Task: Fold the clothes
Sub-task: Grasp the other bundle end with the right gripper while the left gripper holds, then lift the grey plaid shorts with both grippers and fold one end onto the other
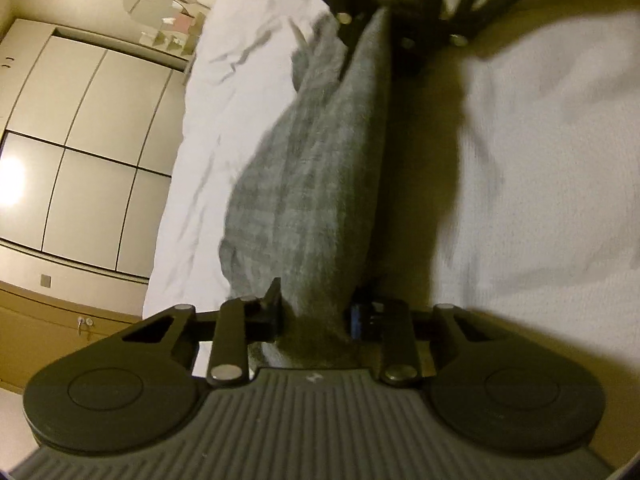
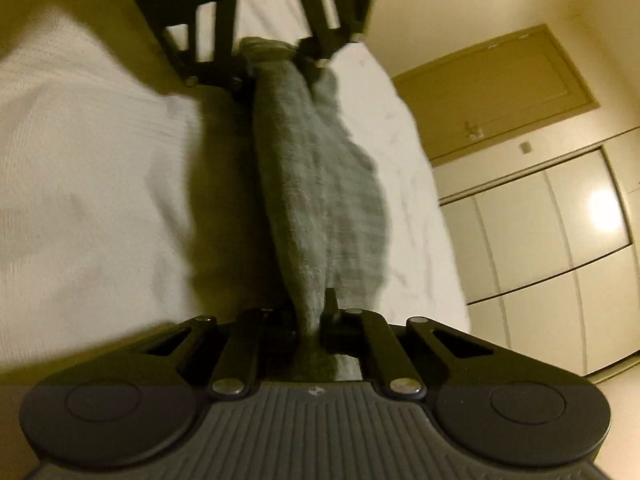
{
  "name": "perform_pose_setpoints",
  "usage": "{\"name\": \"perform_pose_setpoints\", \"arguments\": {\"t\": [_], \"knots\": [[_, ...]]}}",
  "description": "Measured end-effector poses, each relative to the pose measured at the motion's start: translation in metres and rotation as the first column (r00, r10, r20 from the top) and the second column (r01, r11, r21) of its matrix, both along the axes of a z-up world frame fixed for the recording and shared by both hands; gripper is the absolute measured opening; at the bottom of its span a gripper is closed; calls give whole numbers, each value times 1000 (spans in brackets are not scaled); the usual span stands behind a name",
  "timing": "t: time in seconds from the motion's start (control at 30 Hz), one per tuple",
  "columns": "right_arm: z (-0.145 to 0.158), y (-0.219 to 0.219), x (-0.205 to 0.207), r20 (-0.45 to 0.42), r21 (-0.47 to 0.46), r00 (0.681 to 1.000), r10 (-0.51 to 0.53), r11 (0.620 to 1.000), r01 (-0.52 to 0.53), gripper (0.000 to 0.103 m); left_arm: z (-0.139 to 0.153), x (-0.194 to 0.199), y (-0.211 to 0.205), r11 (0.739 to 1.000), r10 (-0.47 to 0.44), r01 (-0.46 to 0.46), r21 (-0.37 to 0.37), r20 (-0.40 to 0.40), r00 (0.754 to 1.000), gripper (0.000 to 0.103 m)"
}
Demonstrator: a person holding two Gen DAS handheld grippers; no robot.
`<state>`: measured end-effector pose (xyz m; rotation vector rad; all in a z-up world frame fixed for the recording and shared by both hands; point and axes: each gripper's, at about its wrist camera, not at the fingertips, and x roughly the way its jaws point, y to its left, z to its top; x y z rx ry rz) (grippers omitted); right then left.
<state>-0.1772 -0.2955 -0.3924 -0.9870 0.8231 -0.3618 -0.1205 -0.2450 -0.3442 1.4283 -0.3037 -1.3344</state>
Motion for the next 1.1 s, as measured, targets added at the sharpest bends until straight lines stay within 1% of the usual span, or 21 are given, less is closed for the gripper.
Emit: {"name": "perform_pose_setpoints", "arguments": {"t": [0.1,0.17,0.23,0.37,0.43,0.5,0.53,0.57,0.67,0.73,0.77,0.8,0.83,0.87,0.9,0.97,1.0,1.03,1.07,1.1], "knots": [[25,-15,-25,17,-59,1000,-10,998,11,2,17,-25,0,998,-20,17,-64,-43,999,25],[39,-26,-43,21,-114,1000,-12,993,14,2,26,-46,-7,993,-46,42,-109,-35,998,24],[53,-39,-60,20,-168,1000,-23,986,26,2,40,-62,-24,986,-70,64,-152,-37,997,24],[88,-76,-85,71,-259,994,-89,960,104,2,81,-85,-62,964,-106,94,-247,-34,994,23],[100,-85,-99,130,-275,984,-123,949,154,2,92,-99,-74,958,-124,113,-265,-25,992,23],[101,-80,-118,168,-253,975,-145,950,185,3,100,-114,-83,952,-143,133,-274,-16,990,23],[92,-78,-125,162,-226,975,-153,956,187,3,95,-121,-83,957,-152,143,-254,-19,988,23],[81,-76,-131,150,-198,976,-159,962,187,3,85,-128,-81,964,-161,151,-218,-27,987,23],[32,-62,-146,67,-105,986,-153,982,159,3,35,-146,-66,981,-180,175,-85,-50,982,24],[-1,-52,-152,17,-68,990,-139,988,140,3,1,-153,-55,984,-176,175,-30,-50,983,27],[-13,-49,-152,6,-64,990,-138,988,138,4,-13,-156,-51,984,-176,175,-23,-33,984,29],[-22,-47,-151,-2,-64,991,-137,989,137,8,-21,-158,-48,983,-179,178,-37,-12,984,30],[-27,-47,-151,1,-62,990,-139,988,139,10,-26,-159,-46,982,-181,182,-57,7,983,31],[-30,-47,-150,7,-60,990,-142,988,142,10,-29,-158,-45,981,-181,182,-69,14,983,31],[-32,-50,-148,14,-55,989,-146,988,147,10,-30,-157,-45,981,-177,177,-73,12,984,33],[-33,-56,-144,21,-56,988,-155,986,156,10,-29,-152,-49,983,-169,169,-73,10,986,33],[-33,-59,-143,18,-65,987,-158,985,159,12,-28,-151,-50,983,-168,169,-75,13,986,33],[-32,-62,-142,16,-71,986,-164,984,165,17,-29,-151,-51,983,-166,167,-78,19,986,33],[-32,-64,-141,15,-77,985,-172,982,173,19,-31,-151,-51,983,-164,165,-82,24,986,33],[-34,-58,-155,17,-73,984,-180,981,181,20,-33,-151,-51,982,-162,163,-90,24,987,34]]}}
